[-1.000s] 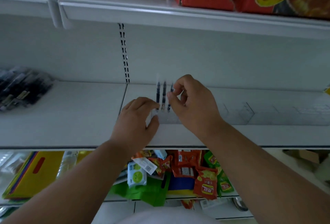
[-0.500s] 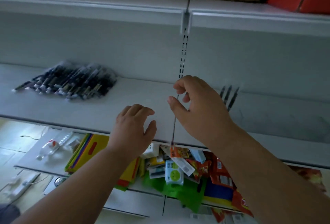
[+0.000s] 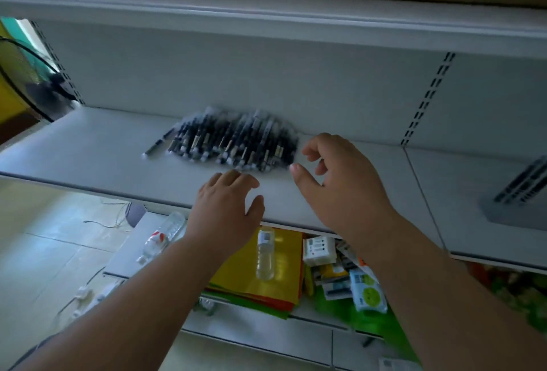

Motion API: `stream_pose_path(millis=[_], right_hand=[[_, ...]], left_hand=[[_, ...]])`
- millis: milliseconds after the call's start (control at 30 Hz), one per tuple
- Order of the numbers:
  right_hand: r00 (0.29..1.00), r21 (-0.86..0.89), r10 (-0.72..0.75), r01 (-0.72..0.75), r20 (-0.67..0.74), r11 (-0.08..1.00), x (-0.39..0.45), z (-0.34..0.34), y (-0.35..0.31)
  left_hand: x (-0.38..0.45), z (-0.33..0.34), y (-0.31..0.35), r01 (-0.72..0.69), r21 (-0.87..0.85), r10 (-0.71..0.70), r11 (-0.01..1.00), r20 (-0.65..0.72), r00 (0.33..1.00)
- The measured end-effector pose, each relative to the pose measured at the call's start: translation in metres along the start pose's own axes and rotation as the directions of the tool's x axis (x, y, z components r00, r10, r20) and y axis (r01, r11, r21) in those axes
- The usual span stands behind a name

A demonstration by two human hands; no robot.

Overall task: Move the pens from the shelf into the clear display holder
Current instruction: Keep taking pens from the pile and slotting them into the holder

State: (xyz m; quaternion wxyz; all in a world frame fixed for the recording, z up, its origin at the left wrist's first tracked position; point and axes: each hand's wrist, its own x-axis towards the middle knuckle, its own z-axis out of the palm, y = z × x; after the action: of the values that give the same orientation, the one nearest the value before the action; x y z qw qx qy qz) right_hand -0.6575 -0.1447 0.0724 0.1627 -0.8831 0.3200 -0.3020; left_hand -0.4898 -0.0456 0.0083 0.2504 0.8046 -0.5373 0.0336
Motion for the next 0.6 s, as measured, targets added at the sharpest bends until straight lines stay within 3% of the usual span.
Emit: stream_pose_path(millis=[600], right_hand=[[0.994,0.021,0.072,-0.074,0.077,0.997,0.084,0.065,-0.011]], left_hand=[[0.073,-0.003,-0.077,0.088,-0.107,-0.094,0.99,-0.055,0.994]])
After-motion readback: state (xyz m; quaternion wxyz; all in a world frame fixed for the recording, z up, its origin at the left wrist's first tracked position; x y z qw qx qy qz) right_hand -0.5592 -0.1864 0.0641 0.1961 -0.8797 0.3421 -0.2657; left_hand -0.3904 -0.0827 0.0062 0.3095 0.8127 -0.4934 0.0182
